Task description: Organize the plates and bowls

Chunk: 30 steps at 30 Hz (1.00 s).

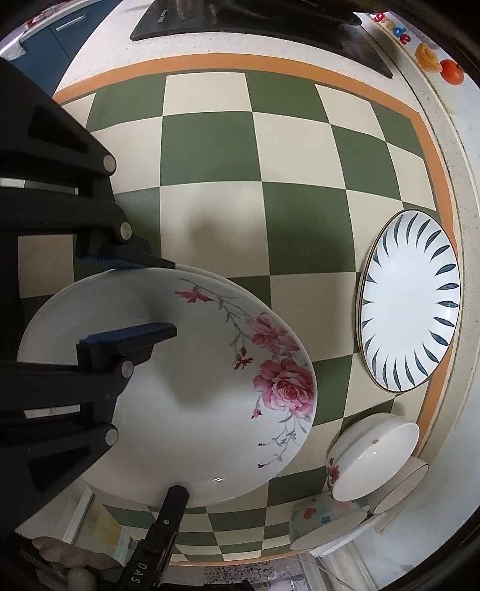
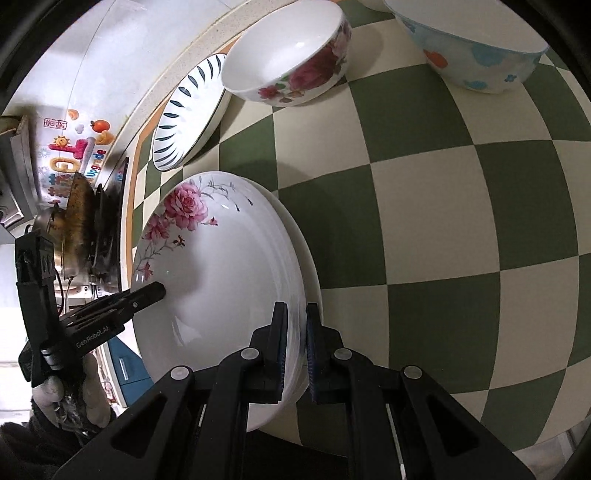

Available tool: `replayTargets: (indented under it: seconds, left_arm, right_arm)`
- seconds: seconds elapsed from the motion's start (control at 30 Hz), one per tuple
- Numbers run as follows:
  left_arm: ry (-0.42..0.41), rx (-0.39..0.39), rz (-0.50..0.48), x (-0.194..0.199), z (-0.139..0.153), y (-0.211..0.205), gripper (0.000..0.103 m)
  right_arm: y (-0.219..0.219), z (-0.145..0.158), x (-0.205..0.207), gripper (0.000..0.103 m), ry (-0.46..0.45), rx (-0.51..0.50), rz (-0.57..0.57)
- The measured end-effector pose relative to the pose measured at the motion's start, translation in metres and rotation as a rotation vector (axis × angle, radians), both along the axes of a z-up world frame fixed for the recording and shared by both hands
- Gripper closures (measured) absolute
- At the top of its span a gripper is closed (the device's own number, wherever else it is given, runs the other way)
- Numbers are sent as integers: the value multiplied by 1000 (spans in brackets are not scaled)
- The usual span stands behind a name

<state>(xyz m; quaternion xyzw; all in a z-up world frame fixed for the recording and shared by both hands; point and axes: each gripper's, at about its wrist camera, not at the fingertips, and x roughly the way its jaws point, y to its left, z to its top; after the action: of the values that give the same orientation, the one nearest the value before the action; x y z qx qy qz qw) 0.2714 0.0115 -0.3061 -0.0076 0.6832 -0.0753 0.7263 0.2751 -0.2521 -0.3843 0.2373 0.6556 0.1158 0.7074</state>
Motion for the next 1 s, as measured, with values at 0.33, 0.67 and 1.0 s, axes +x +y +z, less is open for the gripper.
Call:
replayTargets:
  seconds: [0.33,0.67,1.0]
  left_arm:
    - [-12,70,-28,-8,0,-4,79]
    - [-32,113,-55,-12,1,-14,79]
    - [-31,102,-46,-16,1,-18,79]
  right_arm:
    - [8,7,-2,92,-14,-37,20]
    - [7,10,0,92,-19,-43,18]
    - [12,9,-1,92,14,-101,48]
